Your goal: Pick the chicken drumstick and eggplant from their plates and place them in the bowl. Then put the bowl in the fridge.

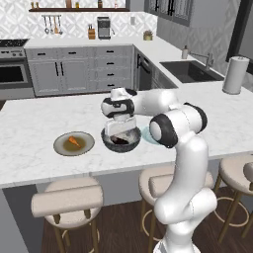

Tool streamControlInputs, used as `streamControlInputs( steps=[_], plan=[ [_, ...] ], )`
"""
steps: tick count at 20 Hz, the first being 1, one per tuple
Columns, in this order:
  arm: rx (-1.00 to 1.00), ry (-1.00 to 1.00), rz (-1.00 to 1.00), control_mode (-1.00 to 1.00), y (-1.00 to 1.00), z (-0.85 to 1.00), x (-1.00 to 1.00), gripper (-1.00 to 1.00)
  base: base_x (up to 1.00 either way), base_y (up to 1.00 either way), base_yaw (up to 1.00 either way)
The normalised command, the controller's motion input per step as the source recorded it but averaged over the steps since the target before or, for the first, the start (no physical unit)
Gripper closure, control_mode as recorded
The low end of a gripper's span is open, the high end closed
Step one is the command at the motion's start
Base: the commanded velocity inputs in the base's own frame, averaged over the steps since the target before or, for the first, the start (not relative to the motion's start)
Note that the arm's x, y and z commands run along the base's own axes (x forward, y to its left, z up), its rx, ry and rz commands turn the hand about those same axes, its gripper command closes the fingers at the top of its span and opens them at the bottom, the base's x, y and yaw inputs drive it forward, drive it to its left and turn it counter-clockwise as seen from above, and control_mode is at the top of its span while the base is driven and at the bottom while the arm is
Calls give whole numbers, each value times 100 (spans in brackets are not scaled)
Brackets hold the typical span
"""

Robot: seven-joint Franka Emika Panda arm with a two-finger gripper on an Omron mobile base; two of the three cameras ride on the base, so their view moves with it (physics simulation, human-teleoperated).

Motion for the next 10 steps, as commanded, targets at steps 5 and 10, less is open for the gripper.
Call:
streamControlInputs(
  steps=[5, 10],
  plan=[
    [0, -15, -1, -100, 42, 98, -71, -100, 0, 0, 0],
    [0, -19, -13, -100, 90, 28, -100, -100, 0, 0, 0]
  ],
)
